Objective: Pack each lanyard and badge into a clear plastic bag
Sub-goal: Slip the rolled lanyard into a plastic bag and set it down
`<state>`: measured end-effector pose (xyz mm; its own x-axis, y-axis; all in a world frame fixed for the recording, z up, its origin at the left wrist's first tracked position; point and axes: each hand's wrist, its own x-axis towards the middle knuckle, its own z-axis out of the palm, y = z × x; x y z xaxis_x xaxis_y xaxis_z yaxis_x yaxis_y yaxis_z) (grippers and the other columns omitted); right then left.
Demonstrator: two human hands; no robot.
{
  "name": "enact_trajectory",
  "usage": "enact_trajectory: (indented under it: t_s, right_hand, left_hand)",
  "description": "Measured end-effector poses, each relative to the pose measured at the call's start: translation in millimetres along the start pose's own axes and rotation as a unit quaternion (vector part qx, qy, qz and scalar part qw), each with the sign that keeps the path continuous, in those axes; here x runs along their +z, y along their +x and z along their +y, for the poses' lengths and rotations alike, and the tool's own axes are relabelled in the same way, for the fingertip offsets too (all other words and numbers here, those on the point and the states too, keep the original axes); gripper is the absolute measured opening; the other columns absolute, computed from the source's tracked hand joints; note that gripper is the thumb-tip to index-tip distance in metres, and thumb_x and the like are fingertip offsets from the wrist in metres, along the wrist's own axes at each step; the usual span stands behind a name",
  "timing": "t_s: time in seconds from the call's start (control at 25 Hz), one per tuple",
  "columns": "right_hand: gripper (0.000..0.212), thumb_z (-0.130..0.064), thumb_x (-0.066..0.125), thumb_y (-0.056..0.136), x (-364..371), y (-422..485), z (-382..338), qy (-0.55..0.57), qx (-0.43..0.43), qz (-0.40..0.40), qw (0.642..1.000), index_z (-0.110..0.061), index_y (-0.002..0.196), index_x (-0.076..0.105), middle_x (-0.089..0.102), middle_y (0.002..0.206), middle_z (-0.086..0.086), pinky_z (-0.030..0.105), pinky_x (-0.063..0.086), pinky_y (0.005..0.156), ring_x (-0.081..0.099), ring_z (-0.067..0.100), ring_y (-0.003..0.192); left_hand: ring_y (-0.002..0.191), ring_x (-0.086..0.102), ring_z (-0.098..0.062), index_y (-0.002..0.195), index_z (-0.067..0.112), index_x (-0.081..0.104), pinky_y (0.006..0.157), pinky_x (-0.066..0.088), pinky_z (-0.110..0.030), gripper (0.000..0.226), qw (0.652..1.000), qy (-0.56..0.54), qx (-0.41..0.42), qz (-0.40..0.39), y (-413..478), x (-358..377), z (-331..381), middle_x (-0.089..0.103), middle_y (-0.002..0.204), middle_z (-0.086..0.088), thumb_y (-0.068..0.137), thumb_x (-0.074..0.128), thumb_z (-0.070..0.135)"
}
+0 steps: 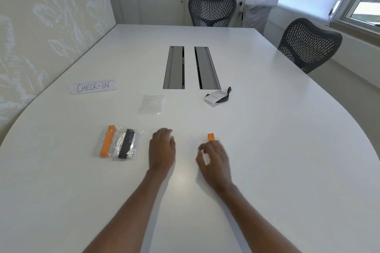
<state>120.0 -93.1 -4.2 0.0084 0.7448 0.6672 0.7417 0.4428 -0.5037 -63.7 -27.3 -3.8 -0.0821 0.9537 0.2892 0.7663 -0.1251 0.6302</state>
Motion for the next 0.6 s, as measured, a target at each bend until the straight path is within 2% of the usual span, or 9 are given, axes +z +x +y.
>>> enact_trajectory:
  t_s: [0.08,0.12,0.2,0.28,0.36,0.44,0.6]
  right_hand:
    - [0.004,-0.014,0.059,0.096,30,2,-24,0.042,-0.029,-0.059,0.997,-0.016,0.095,0.062,0.061,0.091,-0.004,0.029,0.047,0.077,0.058,0.019,0.087]
    - [0.005,-0.015,0.057,0.098,46,8,-32,0.056,-0.007,-0.078,0.995,-0.017,0.098,0.062,0.062,0.095,-0.005,0.027,0.048,0.078,0.059,0.017,0.09]
    - [0.012,-0.013,0.054,0.1,74,26,-40,0.09,0.105,-0.098,0.986,-0.016,0.105,0.064,0.066,0.102,-0.004,0.028,0.049,0.083,0.06,0.015,0.096]
    - [0.016,-0.008,0.054,0.101,98,54,-33,0.123,0.235,-0.089,0.96,-0.009,0.112,0.066,0.069,0.108,0.002,0.031,0.05,0.088,0.063,0.02,0.102]
    - [0.018,-0.007,0.053,0.103,119,85,-21,0.134,0.299,-0.088,0.941,-0.004,0.116,0.065,0.069,0.111,0.009,0.029,0.047,0.087,0.065,0.026,0.105]
    - [0.019,-0.011,0.055,0.103,143,114,-13,0.127,0.308,-0.115,0.936,-0.002,0.118,0.064,0.068,0.113,0.012,0.028,0.045,0.086,0.064,0.028,0.105]
    - [0.03,-0.025,0.065,0.099,188,166,-8,0.126,0.35,-0.129,0.919,-0.002,0.117,0.061,0.068,0.113,0.015,0.039,0.052,0.091,0.065,0.03,0.105]
  left_hand:
    - [0.147,0.046,-0.036,0.142,-0.002,0.059,0.12,0.039,-0.045,0.039,0.997,0.072,-0.021,-0.013,8,-1,-16,0.053,0.154,-0.021,0.105,0.053,0.009]
    - [0.152,0.04,-0.034,0.147,-0.003,0.053,0.125,0.033,-0.043,0.043,0.995,0.091,-0.031,-0.017,8,2,-18,0.047,0.16,-0.022,0.106,0.05,0.009]
    - [0.159,0.028,-0.029,0.156,-0.004,0.04,0.131,0.023,-0.038,0.052,0.992,0.117,-0.039,-0.031,6,11,-18,0.035,0.168,-0.02,0.106,0.044,0.01]
    - [0.162,0.021,-0.026,0.161,-0.001,0.032,0.133,0.016,-0.036,0.057,0.992,0.111,-0.055,-0.029,8,14,-17,0.028,0.172,-0.016,0.104,0.038,0.008]
    - [0.162,0.021,-0.025,0.161,0.002,0.032,0.133,0.014,-0.036,0.058,0.992,0.111,-0.058,-0.016,12,14,-17,0.029,0.172,-0.014,0.103,0.034,0.004]
    - [0.161,0.022,-0.026,0.159,0.004,0.035,0.133,0.013,-0.037,0.057,0.991,0.121,-0.05,-0.009,13,15,-18,0.031,0.171,-0.013,0.103,0.031,0.002]
    - [0.155,0.033,-0.028,0.149,0.008,0.047,0.13,0.023,-0.04,0.054,0.992,0.122,-0.034,0.005,10,11,-14,0.043,0.162,-0.014,0.098,0.035,0.0]
